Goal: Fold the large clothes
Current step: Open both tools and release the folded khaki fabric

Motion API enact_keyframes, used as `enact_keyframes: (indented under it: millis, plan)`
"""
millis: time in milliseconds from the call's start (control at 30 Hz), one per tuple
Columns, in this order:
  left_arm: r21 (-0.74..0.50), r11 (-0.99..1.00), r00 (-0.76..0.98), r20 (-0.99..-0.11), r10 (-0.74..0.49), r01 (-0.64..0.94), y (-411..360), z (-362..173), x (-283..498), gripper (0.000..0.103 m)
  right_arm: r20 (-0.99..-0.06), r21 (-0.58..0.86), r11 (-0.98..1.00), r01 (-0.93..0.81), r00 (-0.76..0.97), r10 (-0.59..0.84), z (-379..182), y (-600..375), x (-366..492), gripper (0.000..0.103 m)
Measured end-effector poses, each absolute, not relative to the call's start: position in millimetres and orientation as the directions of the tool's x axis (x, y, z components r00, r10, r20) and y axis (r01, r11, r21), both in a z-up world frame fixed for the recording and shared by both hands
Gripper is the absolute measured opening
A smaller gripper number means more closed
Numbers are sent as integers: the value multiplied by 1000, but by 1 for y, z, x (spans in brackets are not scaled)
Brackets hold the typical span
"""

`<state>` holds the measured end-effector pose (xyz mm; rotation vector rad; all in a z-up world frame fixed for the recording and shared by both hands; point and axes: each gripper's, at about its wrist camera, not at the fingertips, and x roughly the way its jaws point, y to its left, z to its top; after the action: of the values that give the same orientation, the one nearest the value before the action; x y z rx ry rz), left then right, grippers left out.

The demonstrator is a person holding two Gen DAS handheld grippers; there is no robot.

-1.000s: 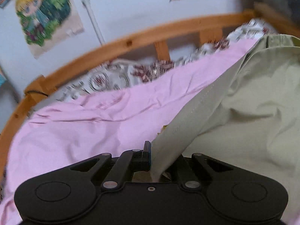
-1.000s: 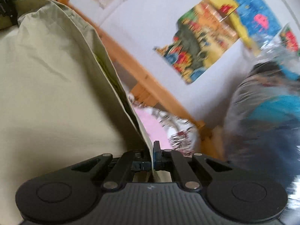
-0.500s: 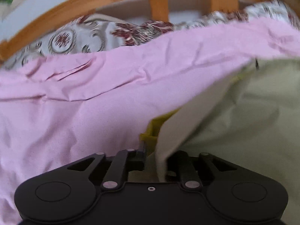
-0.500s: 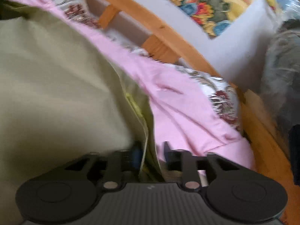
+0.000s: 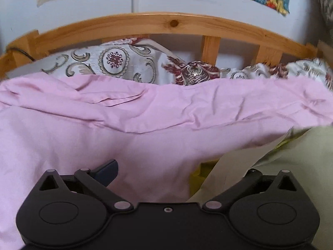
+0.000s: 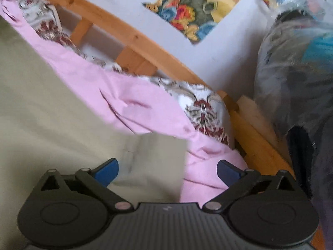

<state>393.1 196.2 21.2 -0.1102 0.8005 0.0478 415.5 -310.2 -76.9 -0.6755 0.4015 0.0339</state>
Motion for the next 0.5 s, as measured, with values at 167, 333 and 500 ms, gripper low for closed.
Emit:
enact_keyframes:
  millis: [167,333,500]
  plan:
    - [-213,973,691,-717,-97,-84,217,32,402,102,-438,-523,842,-133,889,-132,-75,-330,442,102]
    - [-350,935,679,-701,-217,-63,237,36,401,102,-429,-530,839,-124,893,-139,-84,-333,443,102]
    - [-391,906,729,-667,-154,-166,263,43,389,102,-420,-538,835,-113,895,-150,-87,-333,445,103]
